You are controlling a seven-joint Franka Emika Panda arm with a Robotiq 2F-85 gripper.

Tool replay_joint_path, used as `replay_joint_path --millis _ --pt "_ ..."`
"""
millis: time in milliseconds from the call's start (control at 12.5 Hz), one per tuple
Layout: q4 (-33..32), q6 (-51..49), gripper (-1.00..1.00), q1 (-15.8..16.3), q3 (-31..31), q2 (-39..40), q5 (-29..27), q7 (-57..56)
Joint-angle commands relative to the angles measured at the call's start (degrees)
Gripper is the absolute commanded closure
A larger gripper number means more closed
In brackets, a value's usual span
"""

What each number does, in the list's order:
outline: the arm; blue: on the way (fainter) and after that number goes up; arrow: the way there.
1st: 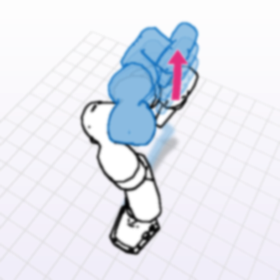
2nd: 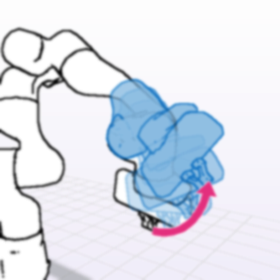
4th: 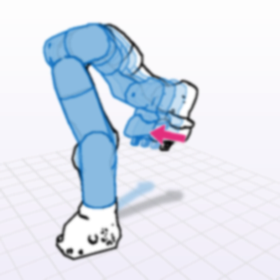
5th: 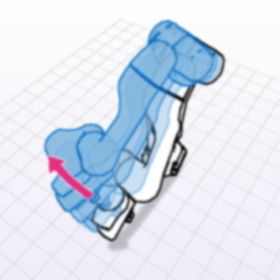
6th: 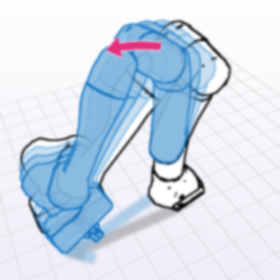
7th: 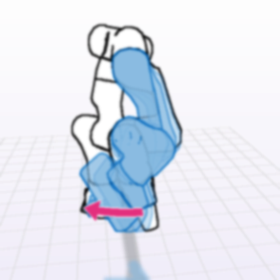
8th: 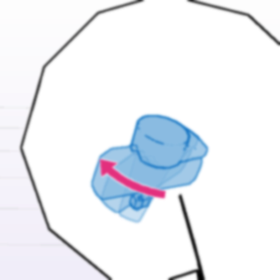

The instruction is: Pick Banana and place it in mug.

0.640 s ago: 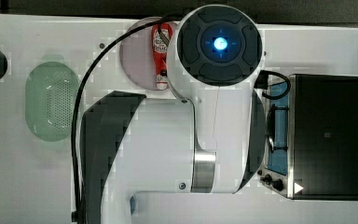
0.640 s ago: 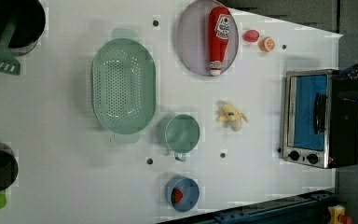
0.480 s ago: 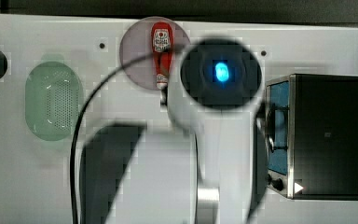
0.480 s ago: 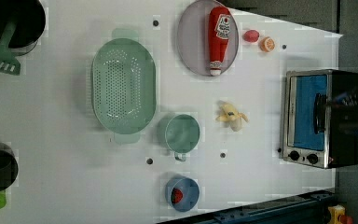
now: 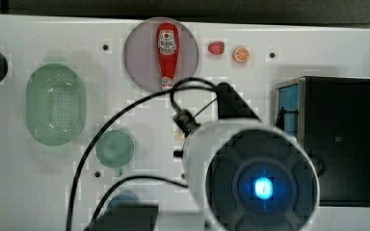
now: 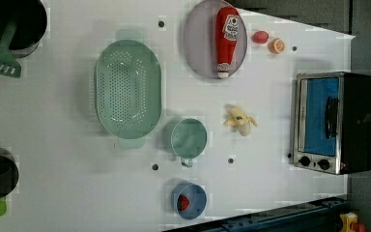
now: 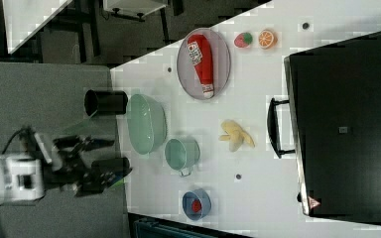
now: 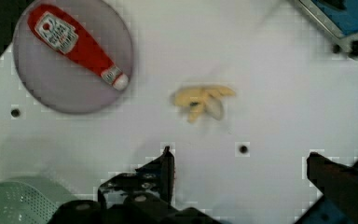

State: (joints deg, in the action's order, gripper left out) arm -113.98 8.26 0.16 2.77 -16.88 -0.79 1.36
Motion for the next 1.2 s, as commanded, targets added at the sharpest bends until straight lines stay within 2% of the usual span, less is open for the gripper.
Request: replay_joint_path --millis 80,480,800,1040,1200 --pt "-9.92 8.33 -1.00 -1.23 -0.24 8.88 0.65 -5.85" --pt "-20.73 31.32 -1.00 -1.20 -0.76 18.60 0.79 -22.53" --pt "-22.18 43.06 -1.00 -1.16 -0.81 28.36 1.27 -41.43" --pt "-22.38 51.07 -1.00 -1.16 -0.80 34.47 1.27 -44.22" --pt "-22.84 52.29 -1.00 -1.07 -0.91 36.73 1.26 -44.22"
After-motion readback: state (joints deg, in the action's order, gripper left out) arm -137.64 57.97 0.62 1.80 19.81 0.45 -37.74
